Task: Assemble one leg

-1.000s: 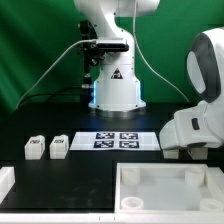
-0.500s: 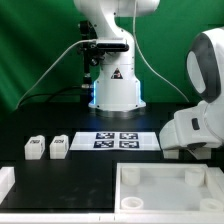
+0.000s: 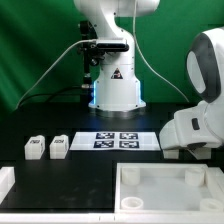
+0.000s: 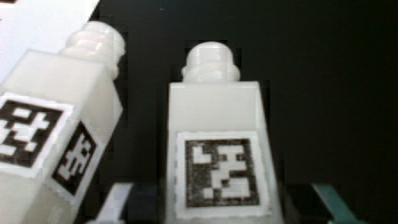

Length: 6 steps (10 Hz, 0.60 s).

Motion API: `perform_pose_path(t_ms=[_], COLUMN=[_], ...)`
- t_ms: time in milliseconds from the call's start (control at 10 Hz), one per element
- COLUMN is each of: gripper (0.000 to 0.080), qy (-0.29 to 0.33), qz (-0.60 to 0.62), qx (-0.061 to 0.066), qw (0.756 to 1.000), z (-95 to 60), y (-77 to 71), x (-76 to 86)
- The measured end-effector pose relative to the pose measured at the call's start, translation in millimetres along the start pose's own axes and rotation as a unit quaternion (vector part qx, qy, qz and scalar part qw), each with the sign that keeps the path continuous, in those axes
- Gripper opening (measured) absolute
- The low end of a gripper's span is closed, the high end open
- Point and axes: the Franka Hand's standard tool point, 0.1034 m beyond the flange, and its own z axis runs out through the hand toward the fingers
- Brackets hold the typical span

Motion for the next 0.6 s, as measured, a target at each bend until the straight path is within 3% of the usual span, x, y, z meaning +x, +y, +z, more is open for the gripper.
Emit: perform_pose_path(t_ms=[100, 300, 400, 500, 600], gripper=[0.0290, 0.0290, 0.0290, 0.0291, 0.0291], qy=[0.003, 0.026, 0.054, 0.123, 0.183], qz=[-0.005, -0.024, -0.045, -0.051, -0.049], qx=[0.002, 0.007, 0.011, 0.014, 0.009], qw=[1.000, 0.999, 0.997, 0.991, 0.982], z=[-5.4, -70.6, -94.6, -121.4, -142.5], y=[1.8, 16.5, 25.8, 34.2, 42.1], x=[0.2, -17.8, -14.7, -12.6, -28.5])
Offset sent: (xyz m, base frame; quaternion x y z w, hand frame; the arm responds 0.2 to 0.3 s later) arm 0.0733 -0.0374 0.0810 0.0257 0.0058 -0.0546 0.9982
